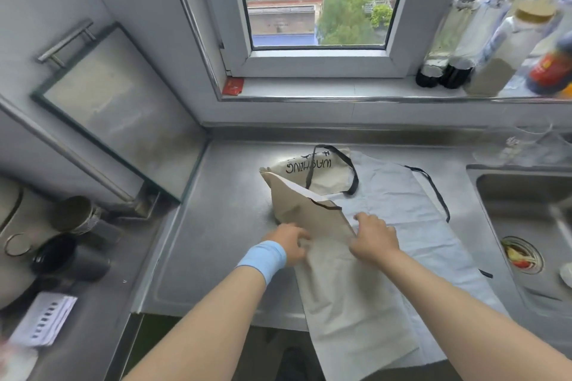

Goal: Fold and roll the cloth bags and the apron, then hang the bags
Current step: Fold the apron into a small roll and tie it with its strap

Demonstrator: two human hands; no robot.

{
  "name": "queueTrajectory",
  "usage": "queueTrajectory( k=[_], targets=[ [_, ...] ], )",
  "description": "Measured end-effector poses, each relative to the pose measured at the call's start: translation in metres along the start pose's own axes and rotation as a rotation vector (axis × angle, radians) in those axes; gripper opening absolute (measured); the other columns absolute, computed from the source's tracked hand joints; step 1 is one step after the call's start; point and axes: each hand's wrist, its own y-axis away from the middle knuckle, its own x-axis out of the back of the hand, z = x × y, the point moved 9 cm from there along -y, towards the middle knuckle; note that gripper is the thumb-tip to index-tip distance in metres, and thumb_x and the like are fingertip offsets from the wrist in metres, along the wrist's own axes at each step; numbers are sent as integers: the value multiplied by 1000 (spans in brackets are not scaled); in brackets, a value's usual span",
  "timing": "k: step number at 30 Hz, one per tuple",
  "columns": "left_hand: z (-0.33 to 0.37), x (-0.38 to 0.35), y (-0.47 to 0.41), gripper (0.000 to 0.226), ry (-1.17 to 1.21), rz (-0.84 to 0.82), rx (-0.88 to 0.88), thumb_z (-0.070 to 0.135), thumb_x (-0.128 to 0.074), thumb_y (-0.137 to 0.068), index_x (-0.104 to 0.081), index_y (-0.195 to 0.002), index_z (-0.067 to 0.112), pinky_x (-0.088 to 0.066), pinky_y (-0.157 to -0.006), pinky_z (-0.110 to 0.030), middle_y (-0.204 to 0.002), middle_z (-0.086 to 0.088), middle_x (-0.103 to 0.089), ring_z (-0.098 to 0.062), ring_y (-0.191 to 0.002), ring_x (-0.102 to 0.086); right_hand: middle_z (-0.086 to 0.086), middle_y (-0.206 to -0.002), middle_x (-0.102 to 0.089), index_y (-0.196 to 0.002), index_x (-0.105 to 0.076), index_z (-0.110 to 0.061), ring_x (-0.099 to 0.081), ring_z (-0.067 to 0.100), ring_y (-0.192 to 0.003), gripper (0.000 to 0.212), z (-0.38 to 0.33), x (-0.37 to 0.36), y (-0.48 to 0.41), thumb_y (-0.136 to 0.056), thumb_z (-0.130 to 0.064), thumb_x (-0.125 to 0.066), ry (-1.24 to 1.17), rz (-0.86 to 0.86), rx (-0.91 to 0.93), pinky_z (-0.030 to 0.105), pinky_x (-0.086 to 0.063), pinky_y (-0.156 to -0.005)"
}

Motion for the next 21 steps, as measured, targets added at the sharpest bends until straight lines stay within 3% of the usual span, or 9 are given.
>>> queueTrajectory(
  k=[3,5,7,9,12,15,17,19,21],
  targets=[
    [-18,70,7,34,153,342,118,11,-44,-79,-67,-84,35,-49,-82,-29,-103,8,-64,-22,-98,-62,8,-129,-51,-131,-48,-20,-48,30,-119,49,-19,48,-21,-82,-13,-51,-155,212,17,40,-38,-97],
    [-33,119,15,27,256,577,194,9,-45,-76,-60,-65,29,-42,-66,-25,-77,7,-62,-25,-79,-61,9,-128,-52,-126,-53,-19,-48,29,-119,45,-40,69,-38,-84,-7,-48,-271,229,81,40,-40,-98],
    [-33,160,17,26,307,764,132,5,-47,-75,-58,-63,25,-38,-64,-26,-74,4,-60,-25,-78,-55,7,-133,-50,-129,-53,-18,-46,28,-123,46,-52,82,-56,-85,-6,-46,-421,208,68,39,-41,-102],
    [-21,186,5,29,271,816,-4,0,-47,-77,-64,-72,23,-39,-71,-28,-83,2,-62,-24,-87,-52,8,-138,-47,-137,-46,-16,-45,28,-127,52,-54,90,-77,-86,-8,-45,-524,204,-8,39,-40,-104],
    [7,193,-29,31,64,674,-124,5,-48,-84,-70,-92,26,-41,-87,-33,-100,4,-65,-21,-100,-52,13,-142,-38,-147,-29,-17,-45,34,-125,66,-50,80,-97,-85,-9,-50,-425,105,-99,42,-45,-100],
    [27,172,-71,35,-117,407,-151,16,-44,-89,-68,-107,34,-40,-99,-35,-113,7,-67,-22,-109,-56,17,-138,-36,-147,-22,-14,-56,36,-110,72,-33,56,-113,-85,-11,-58,-281,-33,-225,37,-48,-82],
    [28,156,-93,35,-97,233,-95,20,-43,-91,-64,-114,35,-43,-100,-37,-120,7,-65,-24,-111,-57,17,-125,-48,-126,-44,-9,-59,33,-95,44,-25,49,-121,-84,-10,-57,-258,-24,-244,33,-47,-73],
    [28,147,-108,36,-64,136,-45,23,-44,-91,-61,-120,34,-48,-96,-38,-124,6,-62,-24,-111,-58,11,-90,-59,-83,-54,-11,-57,32,-81,3,-25,50,-131,-84,-12,-57,-229,29,-158,30,-43,-59],
    [30,144,-119,38,-96,101,-12,27,-47,-90,-56,-127,29,-50,-93,-38,-123,4,-62,-24,-108,-59,6,-66,-55,-63,-50,-12,-56,31,-72,28,-28,54,-139,-85,-22,-62,-219,67,-90,31,-39,-52]
  ],
)
